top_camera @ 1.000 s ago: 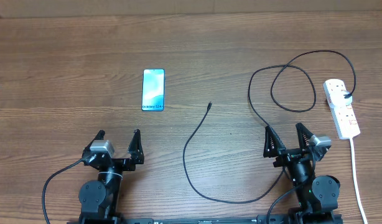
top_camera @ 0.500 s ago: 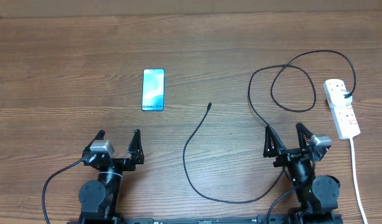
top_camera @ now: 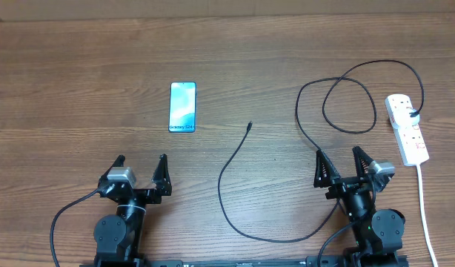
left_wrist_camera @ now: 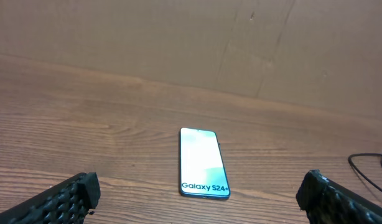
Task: Plug charger to phone and switch on socket
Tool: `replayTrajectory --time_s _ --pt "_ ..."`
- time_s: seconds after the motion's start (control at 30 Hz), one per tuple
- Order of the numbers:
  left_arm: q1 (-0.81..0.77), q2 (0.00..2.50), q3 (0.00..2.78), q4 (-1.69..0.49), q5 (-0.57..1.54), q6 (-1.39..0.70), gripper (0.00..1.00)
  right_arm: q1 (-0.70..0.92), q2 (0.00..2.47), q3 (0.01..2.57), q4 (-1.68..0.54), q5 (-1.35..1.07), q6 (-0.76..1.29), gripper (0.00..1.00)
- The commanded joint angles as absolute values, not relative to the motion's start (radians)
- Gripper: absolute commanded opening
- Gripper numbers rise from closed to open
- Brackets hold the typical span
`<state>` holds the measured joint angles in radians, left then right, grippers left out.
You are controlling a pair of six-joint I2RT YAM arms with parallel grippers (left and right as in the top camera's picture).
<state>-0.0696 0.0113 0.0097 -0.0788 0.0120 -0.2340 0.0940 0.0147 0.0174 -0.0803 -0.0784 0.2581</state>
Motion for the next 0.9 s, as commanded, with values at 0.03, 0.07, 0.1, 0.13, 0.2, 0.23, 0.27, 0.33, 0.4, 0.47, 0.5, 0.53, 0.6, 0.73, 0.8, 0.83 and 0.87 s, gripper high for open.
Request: replayTrajectory --time_s 0.03,0.07,0.1,0.13,0.2,0.23,0.27,0.33,0.4,0.47,0.5,0.53,0.6,0.73,0.8,0.83,0.87 --pt "-0.066 0.004 0.005 -0.075 0.02 -0.247 1.0 0.098 0.007 0.008 -0.078 -0.076 0.258 1.0" --pt "-0.066 0.004 0.005 -0.076 0.02 -0.273 1.0 0.098 0.007 0.008 -0.078 -0.076 0.258 1.0" --pt "-0.066 0.004 0.005 -0.075 0.026 -0.312 1.0 0.098 0.007 0.008 -0.078 -0.076 0.258 1.0" --pt "-0.066 0.004 0.005 -0.073 0.042 -0.357 1.0 0.098 0.007 0.008 -0.078 -0.076 0.258 1.0" --pt "-0.066 0.004 0.005 -0.073 0.06 -0.403 1.0 0.098 0.007 0.008 -0.078 -0.076 0.258 1.0" --pt "-0.066 0.004 0.005 -0.073 0.06 -0.409 1.0 0.098 0.007 0.008 -0.078 -0.076 0.258 1.0" --pt "-0.066 0.004 0.005 -0.074 0.059 -0.408 1.0 0.098 0.007 0.008 -0.078 -0.076 0.258 1.0" --pt "-0.066 0.004 0.005 -0.075 0.052 -0.408 0.89 0.098 0.007 0.008 -0.078 -0.076 0.258 1.0" --pt "-0.066 0.008 0.005 -0.077 0.041 -0.409 0.29 0.098 0.007 0.008 -0.077 -0.076 0.258 1.0" --pt "-0.066 0.015 0.005 -0.078 0.033 -0.425 0.06 0.098 0.007 0.008 -0.078 -0.076 0.258 1.0" --pt "-0.066 0.019 0.005 -0.077 0.033 -0.435 0.04 0.098 0.007 0.008 -0.078 -0.076 0.258 1.0" --pt "-0.066 0.022 0.005 -0.077 0.033 -0.448 0.04 0.098 0.007 0.008 -0.077 -0.076 0.258 1.0" --pt "-0.066 0.023 0.005 -0.077 0.033 -0.458 0.04 0.098 0.007 0.008 -0.078 -0.076 0.258 1.0" --pt "-0.066 0.023 0.005 -0.073 0.043 -0.474 0.04 0.098 0.007 0.008 -0.078 -0.076 0.258 1.0" --pt "-0.066 0.023 0.006 -0.063 0.059 -0.487 0.04 0.098 0.007 0.008 -0.078 -0.076 0.258 1.0" --pt "-0.066 0.023 0.009 -0.067 0.072 -0.487 0.04 0.098 0.007 0.008 -0.078 -0.076 0.258 1.0" --pt "-0.066 0.023 0.019 -0.081 0.088 -0.487 0.04 0.098 0.007 0.008 -0.078 -0.076 0.258 1.0"
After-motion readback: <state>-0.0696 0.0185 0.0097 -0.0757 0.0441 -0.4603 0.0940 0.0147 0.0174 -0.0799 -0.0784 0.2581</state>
